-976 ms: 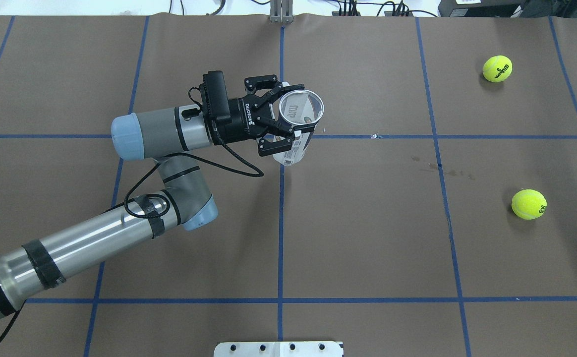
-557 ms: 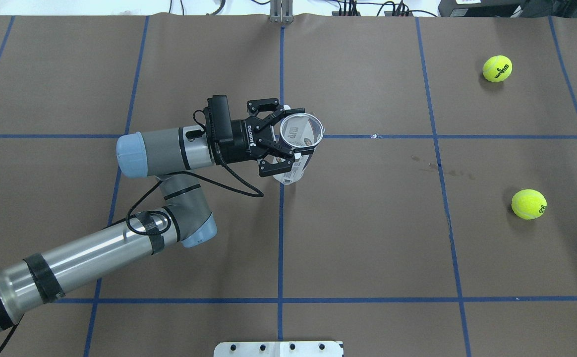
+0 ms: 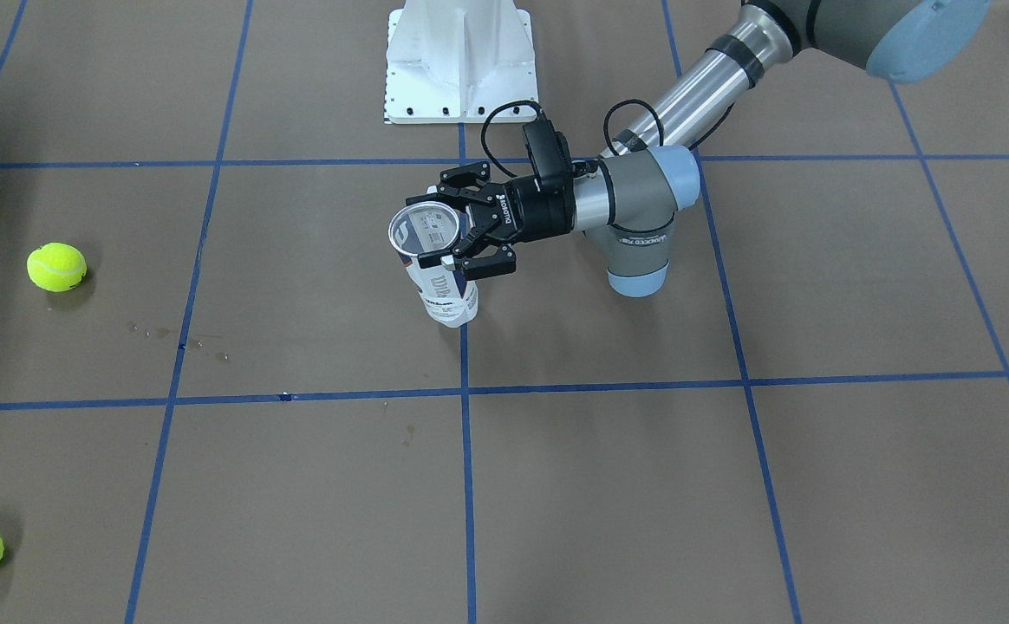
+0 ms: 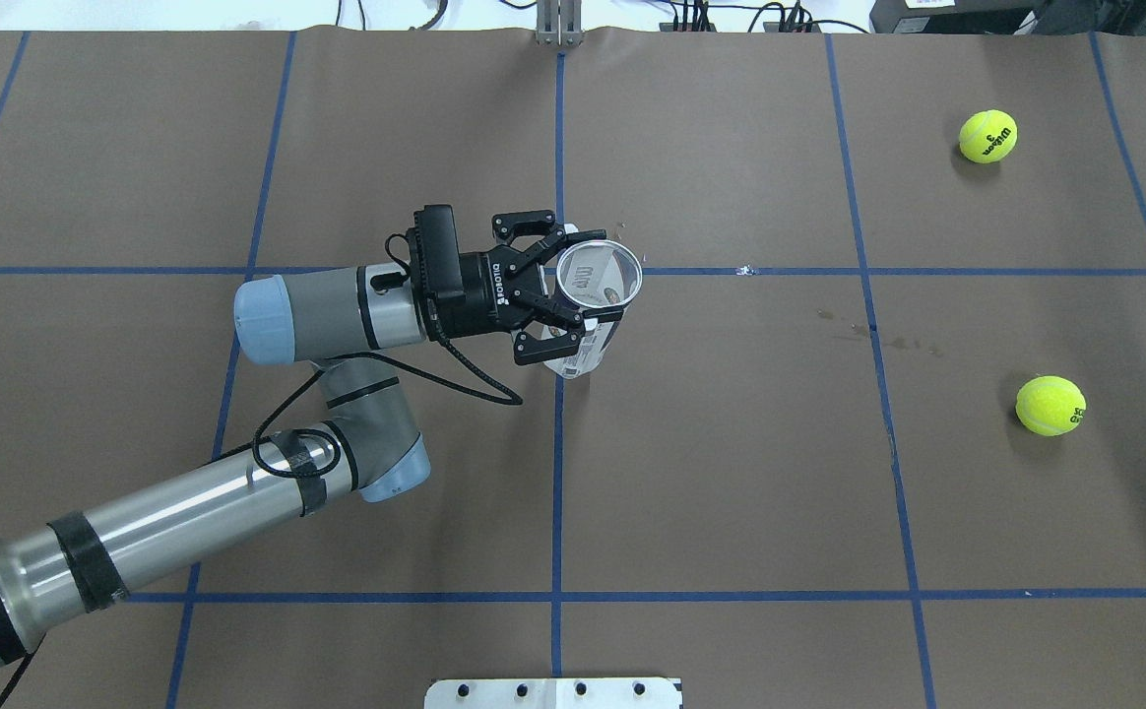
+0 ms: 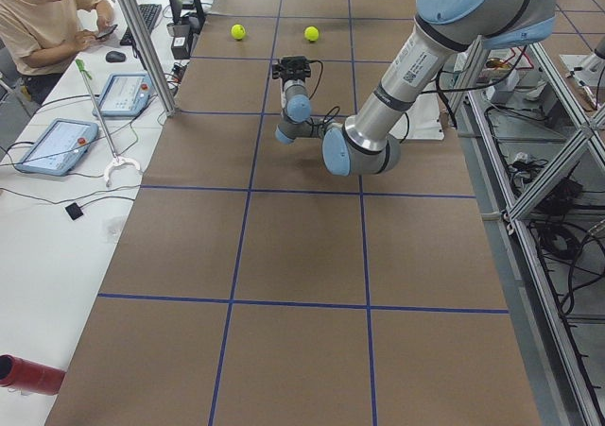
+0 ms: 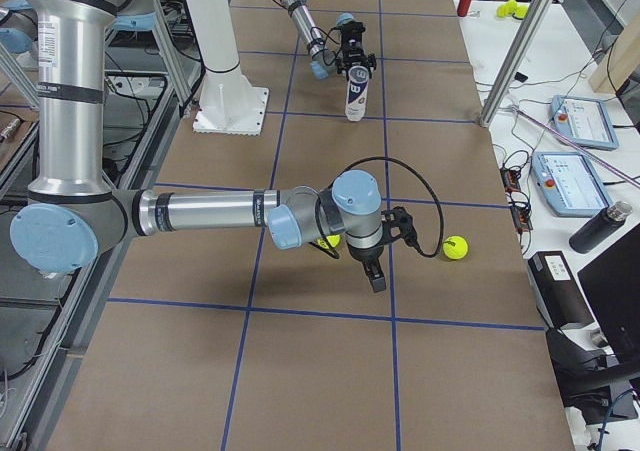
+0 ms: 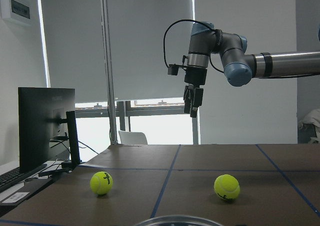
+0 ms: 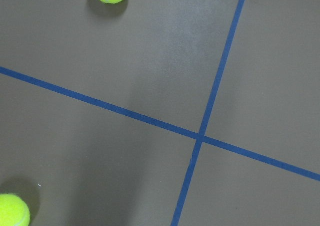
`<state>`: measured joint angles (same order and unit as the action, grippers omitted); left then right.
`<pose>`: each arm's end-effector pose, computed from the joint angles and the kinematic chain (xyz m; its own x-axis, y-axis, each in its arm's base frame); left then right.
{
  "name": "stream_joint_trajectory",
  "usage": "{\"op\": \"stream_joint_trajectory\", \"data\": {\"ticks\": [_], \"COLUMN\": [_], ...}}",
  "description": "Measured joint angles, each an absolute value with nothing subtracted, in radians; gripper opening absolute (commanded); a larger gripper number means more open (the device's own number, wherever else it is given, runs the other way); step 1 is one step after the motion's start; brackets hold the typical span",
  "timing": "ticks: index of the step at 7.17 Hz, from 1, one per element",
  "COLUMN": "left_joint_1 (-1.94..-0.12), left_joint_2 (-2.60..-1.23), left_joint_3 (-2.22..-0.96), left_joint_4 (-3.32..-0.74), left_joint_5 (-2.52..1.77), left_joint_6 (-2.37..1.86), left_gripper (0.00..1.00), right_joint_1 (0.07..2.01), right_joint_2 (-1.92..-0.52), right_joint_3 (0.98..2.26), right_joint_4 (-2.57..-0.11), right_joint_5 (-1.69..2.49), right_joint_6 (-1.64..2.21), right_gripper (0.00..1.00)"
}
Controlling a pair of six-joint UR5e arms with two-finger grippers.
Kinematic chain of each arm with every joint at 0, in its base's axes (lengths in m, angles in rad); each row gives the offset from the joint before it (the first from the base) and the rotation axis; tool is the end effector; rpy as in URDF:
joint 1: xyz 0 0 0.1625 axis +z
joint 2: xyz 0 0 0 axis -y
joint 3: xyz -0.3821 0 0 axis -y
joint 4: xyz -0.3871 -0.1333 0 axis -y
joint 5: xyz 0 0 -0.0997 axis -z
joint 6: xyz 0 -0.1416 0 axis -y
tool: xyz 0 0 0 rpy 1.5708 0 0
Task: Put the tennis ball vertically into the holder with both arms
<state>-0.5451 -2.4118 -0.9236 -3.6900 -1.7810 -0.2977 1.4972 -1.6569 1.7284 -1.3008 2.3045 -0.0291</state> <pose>0.5442 -0.4513 0.1756 0.1895 0.9785 -0.0813 0.6627 -0.0664 0.7459 0.0029 -0.4839 0.5812 0.7219 -0.3055 0.6209 0.0903 0.9312 0.3531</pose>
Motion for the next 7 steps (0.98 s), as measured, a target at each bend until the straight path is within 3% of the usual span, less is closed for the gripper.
{"op": "stream_joint_trajectory", "data": {"ticks": [7], "left_joint_1": [-0.545], "left_joint_2": [-2.395], "left_joint_3": [-0.923], "left_joint_4": [-3.704], "left_joint_5": [-1.762], "left_joint_6": [-0.299], "left_gripper": [0.96], "right_joint_1": [1.497], "right_joint_2": [-1.658], "right_joint_3": [1.730], "right_joint_4": [-1.301], "right_joint_5": [2.309], "right_joint_6": [-0.028], "right_gripper": [1.00]}}
